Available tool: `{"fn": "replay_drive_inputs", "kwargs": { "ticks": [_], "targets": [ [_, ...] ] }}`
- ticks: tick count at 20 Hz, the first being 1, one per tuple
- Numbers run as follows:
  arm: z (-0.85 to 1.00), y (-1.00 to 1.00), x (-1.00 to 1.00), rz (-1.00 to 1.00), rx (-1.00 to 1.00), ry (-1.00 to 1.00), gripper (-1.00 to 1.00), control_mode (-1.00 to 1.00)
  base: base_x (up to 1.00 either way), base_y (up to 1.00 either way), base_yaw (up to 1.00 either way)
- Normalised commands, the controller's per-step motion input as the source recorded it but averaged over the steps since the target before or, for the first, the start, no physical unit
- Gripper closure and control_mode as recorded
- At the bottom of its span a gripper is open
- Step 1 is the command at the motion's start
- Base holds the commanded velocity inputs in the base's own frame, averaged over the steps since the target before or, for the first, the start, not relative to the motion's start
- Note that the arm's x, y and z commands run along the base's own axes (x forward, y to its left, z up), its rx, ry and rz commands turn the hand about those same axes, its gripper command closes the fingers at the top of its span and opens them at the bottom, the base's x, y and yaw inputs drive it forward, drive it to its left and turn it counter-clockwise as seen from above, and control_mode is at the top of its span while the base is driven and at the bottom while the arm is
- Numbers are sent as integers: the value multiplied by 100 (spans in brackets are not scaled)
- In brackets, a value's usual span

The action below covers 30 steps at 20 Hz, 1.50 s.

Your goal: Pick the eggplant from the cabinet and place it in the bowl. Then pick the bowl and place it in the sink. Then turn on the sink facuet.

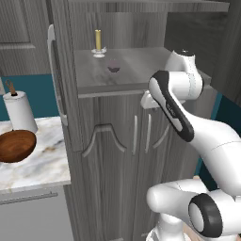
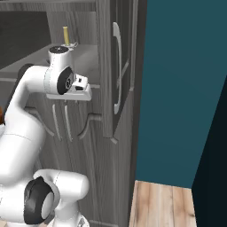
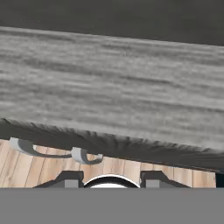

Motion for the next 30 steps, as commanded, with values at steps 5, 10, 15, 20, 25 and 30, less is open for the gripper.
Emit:
{"fn": "replay_drive_inputs", "kwargs": {
  "ticks": [5,10,15,20,25,30],
  "targets": [
    [0,0,-14,0,0,0,-100,-100,0,0,0],
    [22,15,-9,0,0,-10,-100,-100,0,0,0],
    [83,49,-1,0,0,-19,-100,-100,0,0,0],
    [78,66,6,0,-1,-15,-100,-100,0,0,0],
    [43,51,54,-3,0,0,-100,-100,0,0,0],
    [14,8,39,-9,0,0,-100,-100,0,0,0]
  ]
}}
